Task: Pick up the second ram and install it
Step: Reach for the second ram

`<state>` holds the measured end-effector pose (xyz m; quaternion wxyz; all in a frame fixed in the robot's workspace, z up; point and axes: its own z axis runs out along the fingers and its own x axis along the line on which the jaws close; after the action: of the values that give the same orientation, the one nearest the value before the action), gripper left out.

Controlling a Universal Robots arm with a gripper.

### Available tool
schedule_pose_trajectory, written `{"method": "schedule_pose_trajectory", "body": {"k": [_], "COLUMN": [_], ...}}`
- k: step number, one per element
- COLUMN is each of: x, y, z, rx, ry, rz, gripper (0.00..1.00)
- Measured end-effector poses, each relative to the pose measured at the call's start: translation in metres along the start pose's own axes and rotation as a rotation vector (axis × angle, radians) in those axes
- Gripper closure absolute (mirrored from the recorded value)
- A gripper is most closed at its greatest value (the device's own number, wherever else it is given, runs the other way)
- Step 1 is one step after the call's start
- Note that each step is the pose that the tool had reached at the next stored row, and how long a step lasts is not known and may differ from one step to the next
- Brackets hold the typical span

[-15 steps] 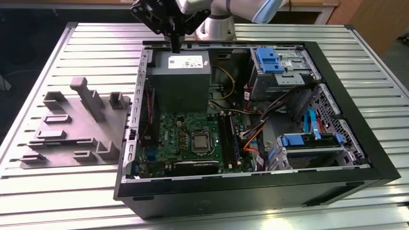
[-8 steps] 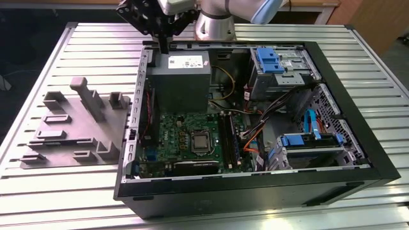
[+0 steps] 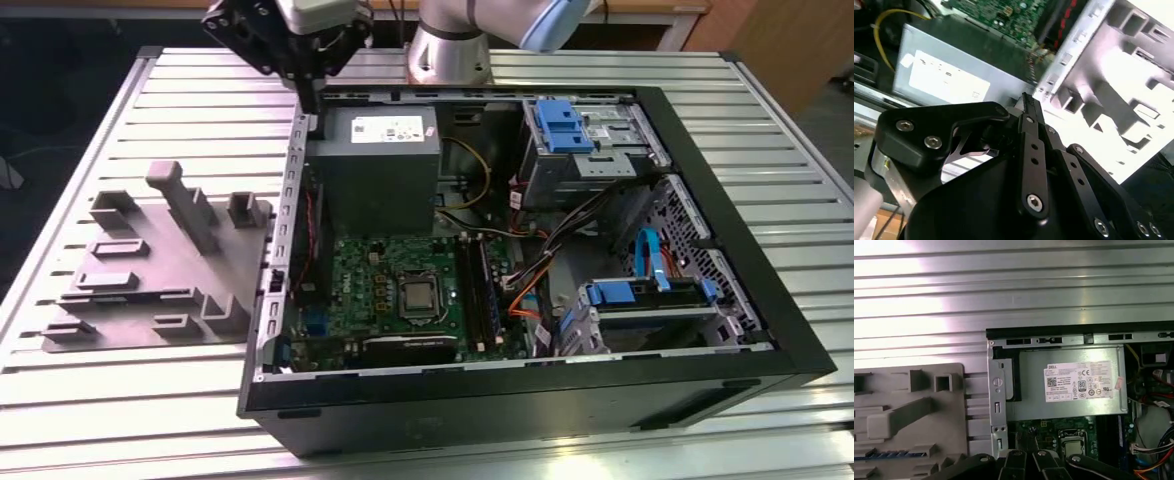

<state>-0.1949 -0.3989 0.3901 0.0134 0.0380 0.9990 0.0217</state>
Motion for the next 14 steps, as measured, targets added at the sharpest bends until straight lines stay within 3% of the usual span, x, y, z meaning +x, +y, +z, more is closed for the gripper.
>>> {"method": "schedule_pose_trajectory", "body": {"k": [14], "x": [0.0464], "y": [-0.0037], "z": [0.0023], "rx": [0.0001], "ry": [0.0000], "rz": [0.000], "gripper": [0.90]}}
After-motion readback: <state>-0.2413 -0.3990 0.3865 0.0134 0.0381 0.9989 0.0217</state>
